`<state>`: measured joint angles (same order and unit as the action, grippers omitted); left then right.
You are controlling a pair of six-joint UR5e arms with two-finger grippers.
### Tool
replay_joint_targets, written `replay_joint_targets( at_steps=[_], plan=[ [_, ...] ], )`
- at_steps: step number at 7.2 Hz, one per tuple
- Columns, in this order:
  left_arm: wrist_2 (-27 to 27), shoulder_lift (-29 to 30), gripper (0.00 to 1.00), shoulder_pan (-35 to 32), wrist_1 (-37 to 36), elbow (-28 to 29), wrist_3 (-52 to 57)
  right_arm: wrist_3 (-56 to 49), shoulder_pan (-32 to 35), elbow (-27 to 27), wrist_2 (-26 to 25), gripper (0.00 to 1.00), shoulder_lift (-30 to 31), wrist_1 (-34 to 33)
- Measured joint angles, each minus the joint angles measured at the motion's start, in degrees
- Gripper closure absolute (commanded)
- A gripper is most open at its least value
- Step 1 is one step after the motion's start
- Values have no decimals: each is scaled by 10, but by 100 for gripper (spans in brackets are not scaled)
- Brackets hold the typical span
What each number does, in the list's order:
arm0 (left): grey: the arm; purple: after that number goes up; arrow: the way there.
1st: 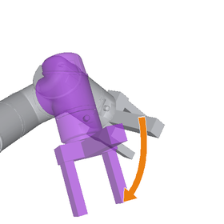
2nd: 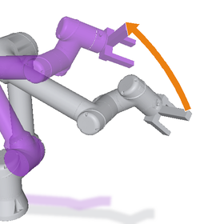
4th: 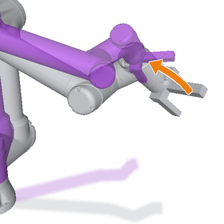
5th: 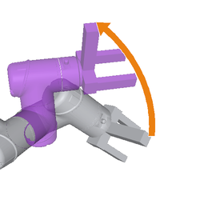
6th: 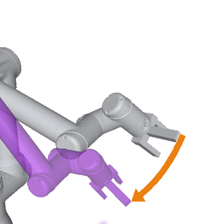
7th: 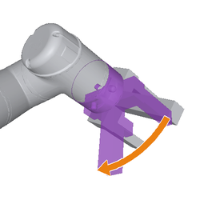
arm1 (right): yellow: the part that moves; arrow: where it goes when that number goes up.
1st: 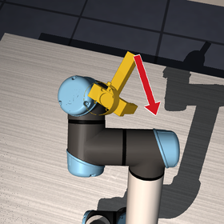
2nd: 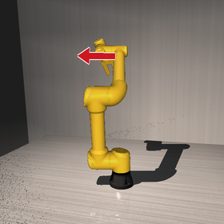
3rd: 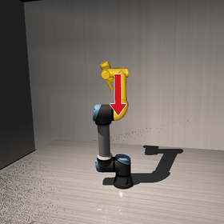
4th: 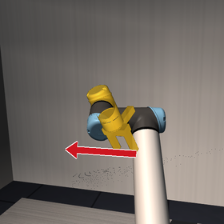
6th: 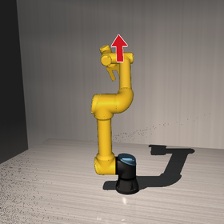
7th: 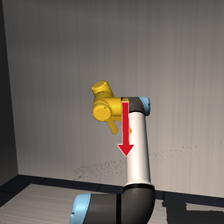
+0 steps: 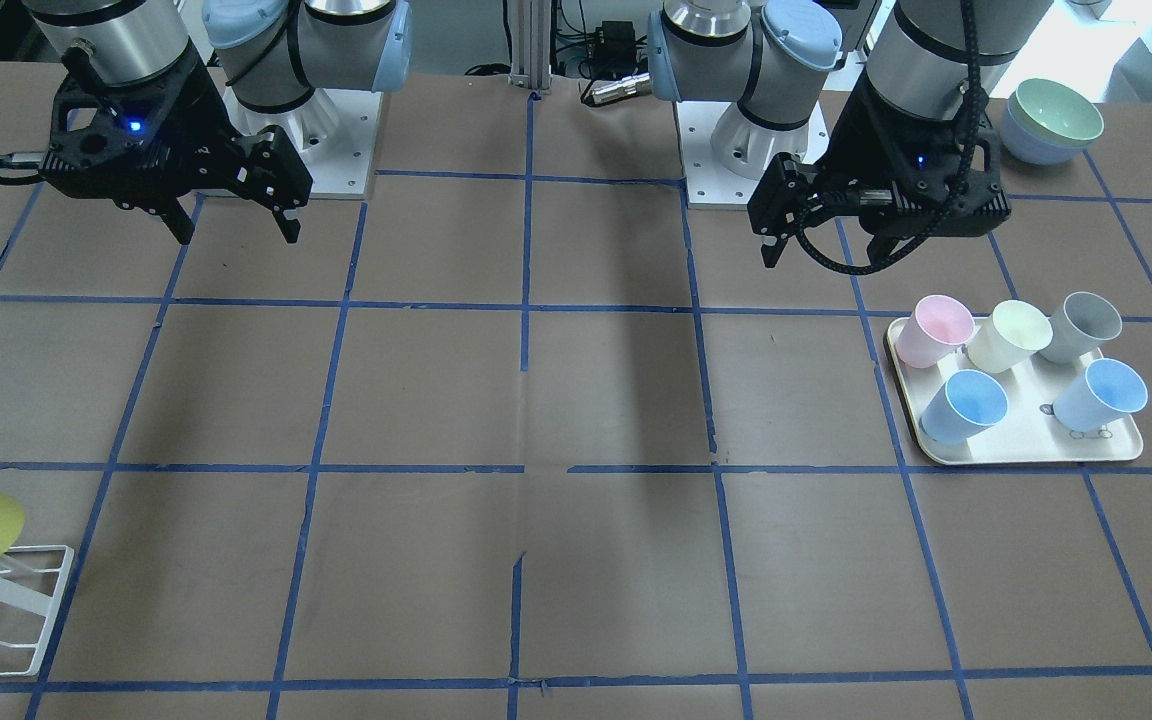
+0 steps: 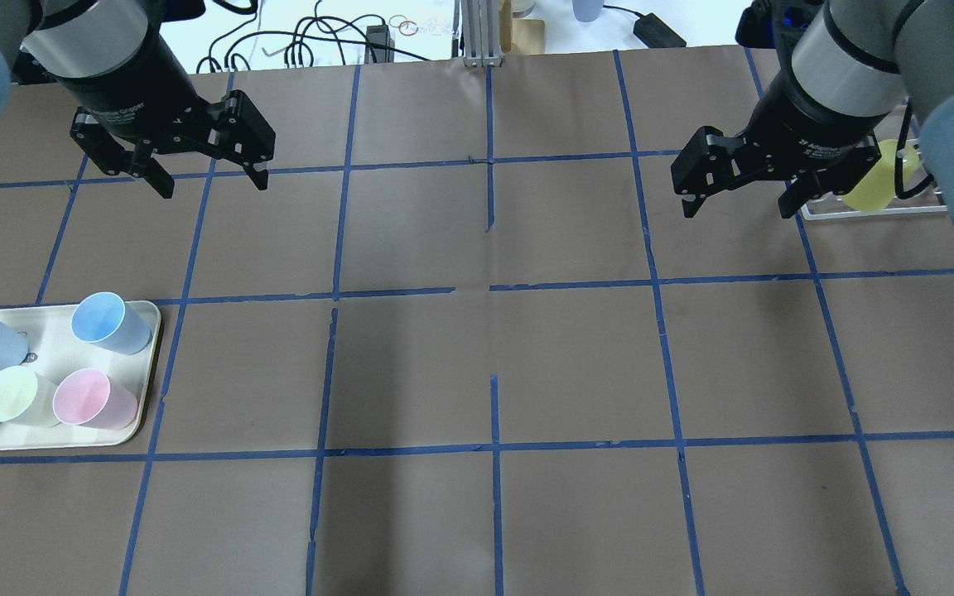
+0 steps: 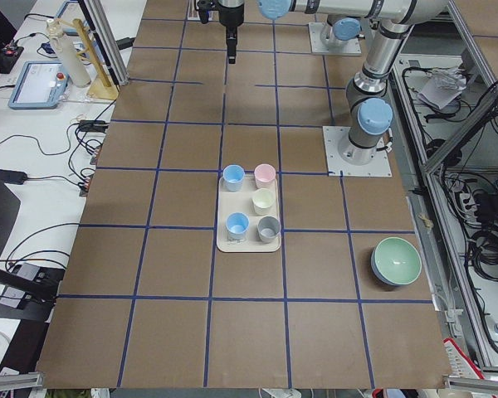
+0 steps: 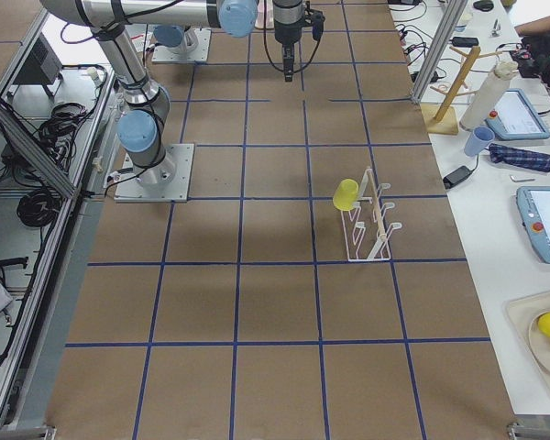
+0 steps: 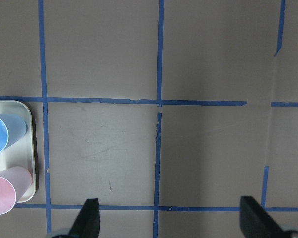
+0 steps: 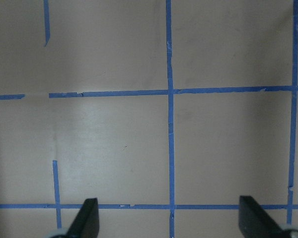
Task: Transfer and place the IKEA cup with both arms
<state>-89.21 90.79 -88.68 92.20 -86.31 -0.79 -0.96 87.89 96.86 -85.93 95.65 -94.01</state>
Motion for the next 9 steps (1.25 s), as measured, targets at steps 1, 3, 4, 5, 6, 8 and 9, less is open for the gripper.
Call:
replay_joint_targets(
  at_steps=[1,3,4,5,6,8,9],
  plan=[
    [0,0,0,0,0,0,0,0,0,4,-1,0,1,0],
    [1,0,0,0,-1,0,0,2,-1,8,-7,0,4,-1],
    [1,0,0,0,-1,0,0,4,-1,8,-5,0,4,-3],
    [1,0,0,0,-1,0,0,5,-1,7,-3,0,6,-5],
    [1,0,0,0,-1,0,0,6,-1,7,-1,0,10,-10],
    [1,0,0,0,-1,1,0,6,-1,10,0,0,15,-13],
    [1,0,0,0,-1,1,0,6,-1,11,0,0,20,-11]
  ],
)
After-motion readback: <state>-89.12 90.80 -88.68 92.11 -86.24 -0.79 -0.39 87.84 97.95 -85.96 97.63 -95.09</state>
